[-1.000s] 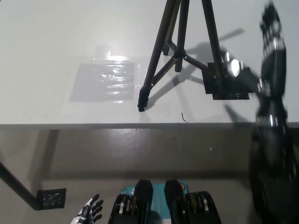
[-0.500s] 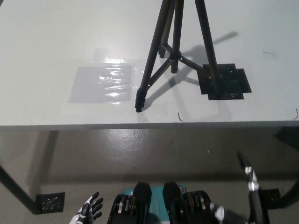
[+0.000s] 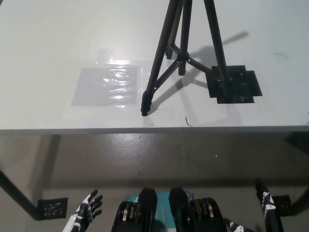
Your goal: A tripod lies near the right hand side of the table and the robot grab a leg of the tripod using its right hand and put it up right.
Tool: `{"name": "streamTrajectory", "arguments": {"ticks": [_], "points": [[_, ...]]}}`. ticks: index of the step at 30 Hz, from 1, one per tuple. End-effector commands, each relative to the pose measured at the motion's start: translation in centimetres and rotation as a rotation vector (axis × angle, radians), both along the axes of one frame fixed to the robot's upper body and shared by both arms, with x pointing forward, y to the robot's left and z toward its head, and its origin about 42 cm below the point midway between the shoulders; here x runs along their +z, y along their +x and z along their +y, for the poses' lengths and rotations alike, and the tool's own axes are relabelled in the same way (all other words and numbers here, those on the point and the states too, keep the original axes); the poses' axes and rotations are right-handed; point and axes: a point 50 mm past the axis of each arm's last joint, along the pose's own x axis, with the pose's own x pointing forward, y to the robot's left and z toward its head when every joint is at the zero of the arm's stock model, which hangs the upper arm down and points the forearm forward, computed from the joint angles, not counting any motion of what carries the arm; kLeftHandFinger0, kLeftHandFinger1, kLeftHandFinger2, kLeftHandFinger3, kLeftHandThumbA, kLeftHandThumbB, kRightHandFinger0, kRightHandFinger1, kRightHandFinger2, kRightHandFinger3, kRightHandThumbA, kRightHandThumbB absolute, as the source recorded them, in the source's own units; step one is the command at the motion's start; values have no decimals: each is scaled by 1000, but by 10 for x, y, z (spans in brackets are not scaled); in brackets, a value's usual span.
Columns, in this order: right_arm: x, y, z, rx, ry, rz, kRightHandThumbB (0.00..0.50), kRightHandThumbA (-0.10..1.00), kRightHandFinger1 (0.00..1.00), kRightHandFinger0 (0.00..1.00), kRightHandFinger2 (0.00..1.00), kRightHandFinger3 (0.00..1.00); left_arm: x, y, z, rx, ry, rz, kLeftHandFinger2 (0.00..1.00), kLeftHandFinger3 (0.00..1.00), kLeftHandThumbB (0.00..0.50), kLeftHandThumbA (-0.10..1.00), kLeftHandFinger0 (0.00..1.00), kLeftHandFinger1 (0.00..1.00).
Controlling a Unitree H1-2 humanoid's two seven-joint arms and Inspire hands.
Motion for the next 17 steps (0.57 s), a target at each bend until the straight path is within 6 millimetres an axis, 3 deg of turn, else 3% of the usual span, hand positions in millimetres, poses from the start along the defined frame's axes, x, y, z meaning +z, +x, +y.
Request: {"name": "streamTrajectory", "arguments": {"ticks": [1,9,13,17], "points": [[15,22,-1,55,136,-68,372,1000,1000,1000,1000,1000,23,20,0,0,-15,-118,1000,1000,247,1000,1000,1000],[34,41,0,80,148,-98,332,994,1000,1000,1000,1000,42,42,-1,6,6,-161,1000,1000,224,1000,1000,1000],[42,48,0,95,140,-106,271,980,1000,1000,1000,1000,50,48,-2,10,7,-165,1000,1000,212,1000,1000,1000],[47,56,0,96,128,-119,249,986,1000,1000,1000,1000,52,56,-1,14,21,-176,1000,1000,210,1000,1000,1000]]}}
